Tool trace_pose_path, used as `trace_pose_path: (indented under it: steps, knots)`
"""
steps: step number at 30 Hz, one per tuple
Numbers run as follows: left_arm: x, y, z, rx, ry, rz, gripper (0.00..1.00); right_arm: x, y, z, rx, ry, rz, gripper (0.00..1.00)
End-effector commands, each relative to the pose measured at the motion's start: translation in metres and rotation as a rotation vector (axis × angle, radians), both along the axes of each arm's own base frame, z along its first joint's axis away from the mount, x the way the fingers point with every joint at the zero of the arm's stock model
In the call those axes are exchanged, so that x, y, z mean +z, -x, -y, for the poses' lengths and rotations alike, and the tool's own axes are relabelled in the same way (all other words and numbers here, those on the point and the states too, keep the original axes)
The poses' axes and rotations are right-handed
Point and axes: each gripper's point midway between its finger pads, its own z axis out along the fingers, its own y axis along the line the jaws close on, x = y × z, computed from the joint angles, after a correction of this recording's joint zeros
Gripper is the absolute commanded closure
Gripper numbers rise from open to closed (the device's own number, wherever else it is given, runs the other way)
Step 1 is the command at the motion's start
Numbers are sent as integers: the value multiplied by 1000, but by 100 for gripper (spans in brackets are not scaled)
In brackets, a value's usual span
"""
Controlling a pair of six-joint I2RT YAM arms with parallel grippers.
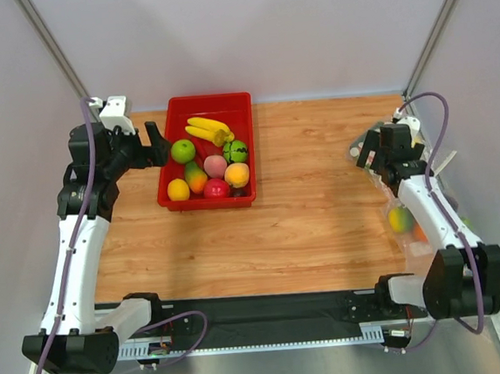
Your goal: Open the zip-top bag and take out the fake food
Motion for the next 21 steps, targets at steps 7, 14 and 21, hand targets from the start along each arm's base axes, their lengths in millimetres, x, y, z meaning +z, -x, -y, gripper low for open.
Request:
trace_pose_path:
  steps: [7, 14, 21]
  knots:
    - [6, -1, 3, -17, 20, 14, 1, -53, -36, 3, -2, 20, -101, 2]
    - [6, -1, 3, -15, 18, 12, 1, -91, -33, 9, -28, 47, -219, 4]
    - [7, 0, 2, -11, 15, 17, 1, -99, -42, 17, -47, 86, -208, 4]
